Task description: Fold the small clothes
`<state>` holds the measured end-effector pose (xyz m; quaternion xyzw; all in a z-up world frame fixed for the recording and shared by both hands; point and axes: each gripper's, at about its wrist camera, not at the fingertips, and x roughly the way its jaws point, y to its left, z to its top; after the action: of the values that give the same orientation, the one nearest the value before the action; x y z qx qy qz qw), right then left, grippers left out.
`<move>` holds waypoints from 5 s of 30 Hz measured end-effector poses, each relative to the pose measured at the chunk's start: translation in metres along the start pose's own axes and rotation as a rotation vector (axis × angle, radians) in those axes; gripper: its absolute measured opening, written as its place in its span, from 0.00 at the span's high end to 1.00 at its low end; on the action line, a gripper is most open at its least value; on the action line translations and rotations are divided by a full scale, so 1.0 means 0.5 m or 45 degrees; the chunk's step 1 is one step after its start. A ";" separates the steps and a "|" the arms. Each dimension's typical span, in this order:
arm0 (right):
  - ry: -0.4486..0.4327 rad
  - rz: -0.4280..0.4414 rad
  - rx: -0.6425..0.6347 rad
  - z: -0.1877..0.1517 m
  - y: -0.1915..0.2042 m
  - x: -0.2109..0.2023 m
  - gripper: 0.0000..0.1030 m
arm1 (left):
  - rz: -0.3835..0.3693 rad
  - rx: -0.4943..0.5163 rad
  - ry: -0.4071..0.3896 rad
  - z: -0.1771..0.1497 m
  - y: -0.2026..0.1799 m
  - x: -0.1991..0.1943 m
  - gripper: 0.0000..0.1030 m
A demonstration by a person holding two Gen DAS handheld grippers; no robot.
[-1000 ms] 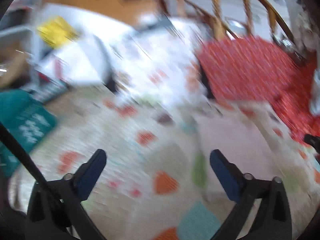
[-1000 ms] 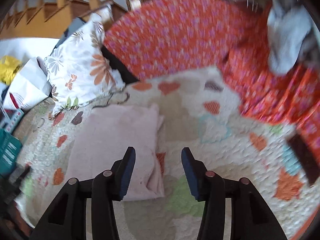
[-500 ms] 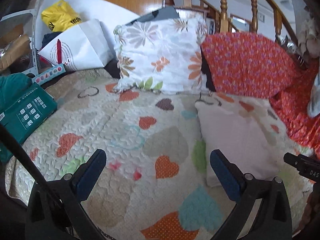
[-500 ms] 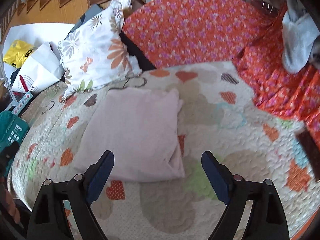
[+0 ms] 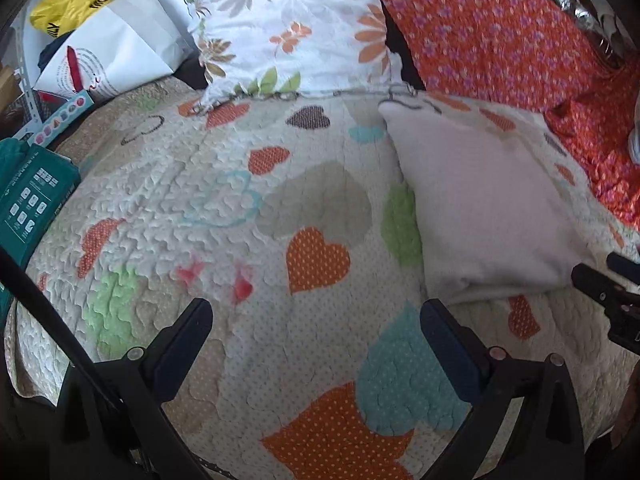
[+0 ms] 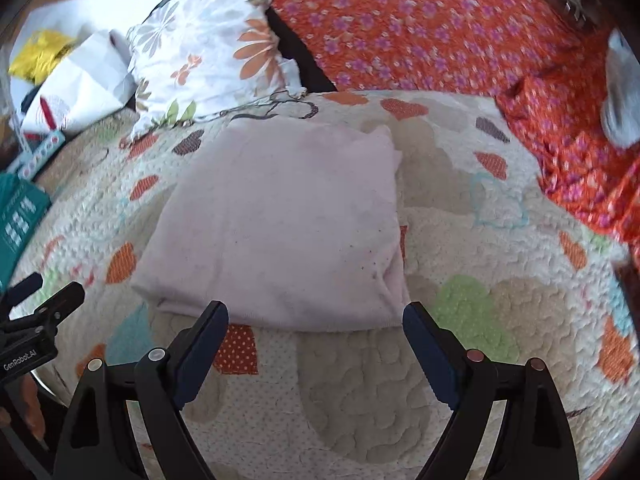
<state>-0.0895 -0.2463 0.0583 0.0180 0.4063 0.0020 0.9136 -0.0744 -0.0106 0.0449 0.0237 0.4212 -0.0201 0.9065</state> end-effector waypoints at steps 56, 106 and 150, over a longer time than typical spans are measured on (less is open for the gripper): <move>0.210 0.011 -0.139 0.092 0.097 0.182 0.28 | -0.056 -0.047 0.292 -0.038 0.003 0.098 0.00; 0.130 -0.351 -0.254 0.026 0.024 0.063 0.22 | 0.020 -0.059 -0.069 0.026 0.007 -0.013 0.00; 0.172 -0.415 -0.185 0.023 -0.015 0.074 0.16 | 0.019 -0.046 0.000 0.027 0.007 0.019 0.00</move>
<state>-0.0562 -0.2537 0.0385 -0.1141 0.4631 -0.1154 0.8713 -0.0580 -0.0083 0.0465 0.0105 0.4212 -0.0060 0.9069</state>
